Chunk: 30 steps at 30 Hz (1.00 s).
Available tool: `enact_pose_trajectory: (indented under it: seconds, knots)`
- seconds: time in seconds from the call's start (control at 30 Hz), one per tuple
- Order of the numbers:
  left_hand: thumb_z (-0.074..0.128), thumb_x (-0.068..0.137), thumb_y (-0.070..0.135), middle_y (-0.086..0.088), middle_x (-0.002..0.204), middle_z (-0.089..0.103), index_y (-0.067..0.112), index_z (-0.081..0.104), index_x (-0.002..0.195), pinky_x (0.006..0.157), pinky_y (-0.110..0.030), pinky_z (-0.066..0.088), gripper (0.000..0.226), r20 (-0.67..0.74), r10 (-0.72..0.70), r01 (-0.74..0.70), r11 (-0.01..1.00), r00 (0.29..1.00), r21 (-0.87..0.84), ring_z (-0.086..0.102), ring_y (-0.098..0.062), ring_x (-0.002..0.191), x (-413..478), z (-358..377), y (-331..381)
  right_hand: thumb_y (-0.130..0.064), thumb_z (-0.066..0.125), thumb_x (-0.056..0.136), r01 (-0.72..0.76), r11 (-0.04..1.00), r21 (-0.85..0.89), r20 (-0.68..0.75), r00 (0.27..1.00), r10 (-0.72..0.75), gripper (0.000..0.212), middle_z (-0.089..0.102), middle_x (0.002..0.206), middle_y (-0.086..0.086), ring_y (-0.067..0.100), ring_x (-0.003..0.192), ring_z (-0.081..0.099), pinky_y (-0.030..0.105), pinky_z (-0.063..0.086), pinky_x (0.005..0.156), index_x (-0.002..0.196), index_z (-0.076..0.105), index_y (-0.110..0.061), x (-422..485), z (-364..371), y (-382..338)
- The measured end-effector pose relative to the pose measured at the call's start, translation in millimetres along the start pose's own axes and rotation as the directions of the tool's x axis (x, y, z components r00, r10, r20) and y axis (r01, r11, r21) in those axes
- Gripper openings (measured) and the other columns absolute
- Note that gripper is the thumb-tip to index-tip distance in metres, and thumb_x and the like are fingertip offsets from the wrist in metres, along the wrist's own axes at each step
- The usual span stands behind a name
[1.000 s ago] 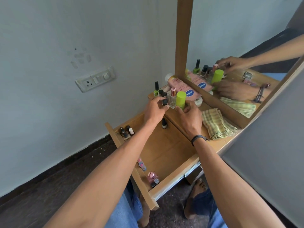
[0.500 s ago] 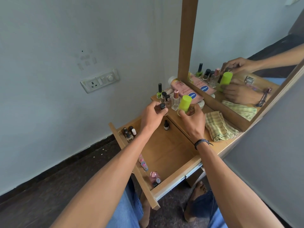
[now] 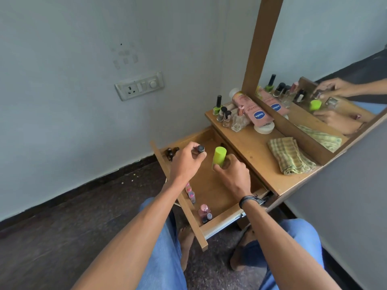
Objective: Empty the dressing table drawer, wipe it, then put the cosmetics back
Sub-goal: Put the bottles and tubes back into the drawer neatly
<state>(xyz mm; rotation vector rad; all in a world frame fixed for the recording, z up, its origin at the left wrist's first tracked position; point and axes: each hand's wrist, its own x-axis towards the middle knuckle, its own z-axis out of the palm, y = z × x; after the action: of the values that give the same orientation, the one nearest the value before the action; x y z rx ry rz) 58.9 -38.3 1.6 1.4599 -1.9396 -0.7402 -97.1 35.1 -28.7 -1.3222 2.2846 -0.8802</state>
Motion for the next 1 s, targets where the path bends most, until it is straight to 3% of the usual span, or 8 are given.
enact_pose_trajectory:
  seconds: [0.1, 0.2, 0.37, 0.6, 0.8, 1.0]
  knots:
    - [0.071, 0.089, 0.040, 0.015, 0.096, 0.073, 0.027, 0.067, 0.103, 0.068, -0.026, 0.053, 0.019, 0.001, 0.030, -0.030, 0.998, 1.000, 0.057, 0.069, -0.007, 0.085, -4.5, 0.7, -6.2, -0.048, 0.069, 0.084, -0.097, 0.995, -0.024, 0.033, 0.995, 0.098, 0.040, 0.073, 0.099, 0.011, 0.037, 0.090, 0.069, 0.038, 0.055, 0.072, 0.109, 0.063, -0.018, 8.2, 7.9, 5.4]
    - [0.071, 0.089, 0.037, 0.015, 0.096, 0.072, 0.026, 0.067, 0.104, 0.071, -0.026, 0.054, 0.019, 0.019, 0.016, -0.017, 0.999, 1.000, 0.049, 0.068, -0.005, 0.085, -7.4, 2.1, -16.9, -0.046, 0.066, 0.088, -0.158, 0.987, -0.032, 0.035, 0.987, 0.159, 0.036, 0.071, 0.098, 0.015, 0.041, 0.092, 0.067, 0.038, 0.050, 0.073, 0.105, 0.062, -0.015, 13.8, 15.2, 6.2]
    - [0.075, 0.088, 0.028, 0.016, 0.091, 0.069, 0.022, 0.068, 0.105, 0.078, -0.024, 0.055, 0.019, 0.026, -0.025, 0.027, 0.997, 0.999, -0.073, 0.067, 0.001, 0.082, -7.7, -0.2, -24.6, -0.044, 0.063, 0.093, -0.172, 0.983, -0.062, -0.007, 0.985, 0.172, 0.036, 0.072, 0.103, 0.017, 0.042, 0.095, 0.068, 0.042, 0.053, 0.084, 0.109, 0.062, -0.012, 17.4, 24.4, 4.3]
    - [0.072, 0.091, 0.031, 0.014, 0.098, 0.070, 0.022, 0.068, 0.108, 0.070, -0.011, 0.049, 0.020, 0.025, -0.010, 0.012, 0.998, 1.000, -0.065, 0.066, 0.000, 0.084, -10.2, -0.1, -28.2, -0.042, 0.060, 0.097, -0.212, 0.969, -0.126, -0.063, 0.977, 0.205, 0.038, 0.072, 0.098, 0.019, 0.043, 0.092, 0.068, 0.041, 0.051, 0.079, 0.101, 0.069, -0.005, 23.6, 23.1, -2.9]
    - [0.071, 0.093, 0.029, 0.012, 0.099, 0.074, 0.022, 0.069, 0.108, 0.075, -0.020, 0.057, 0.017, 0.026, 0.020, -0.019, 0.999, 0.999, -0.045, 0.068, -0.001, 0.086, -9.4, 1.7, -32.6, -0.051, 0.059, 0.094, -0.284, 0.956, -0.078, -0.055, 0.958, 0.280, 0.045, 0.071, 0.079, 0.011, 0.034, 0.074, 0.069, 0.036, 0.055, 0.070, 0.080, 0.070, -0.010, 21.2, 24.0, 2.2]
    - [0.067, 0.097, 0.027, 0.006, 0.102, 0.076, 0.022, 0.068, 0.116, 0.079, -0.028, 0.060, 0.019, 0.061, 0.019, -0.016, 0.999, 0.998, -0.043, 0.071, -0.009, 0.093, -8.2, 3.4, -32.7, -0.038, 0.062, 0.095, -0.243, 0.970, -0.026, -0.023, 0.970, 0.242, 0.027, 0.071, 0.083, 0.007, 0.035, 0.081, 0.069, 0.032, 0.049, 0.072, 0.084, 0.072, -0.015, 5.6, 19.8, -8.5]
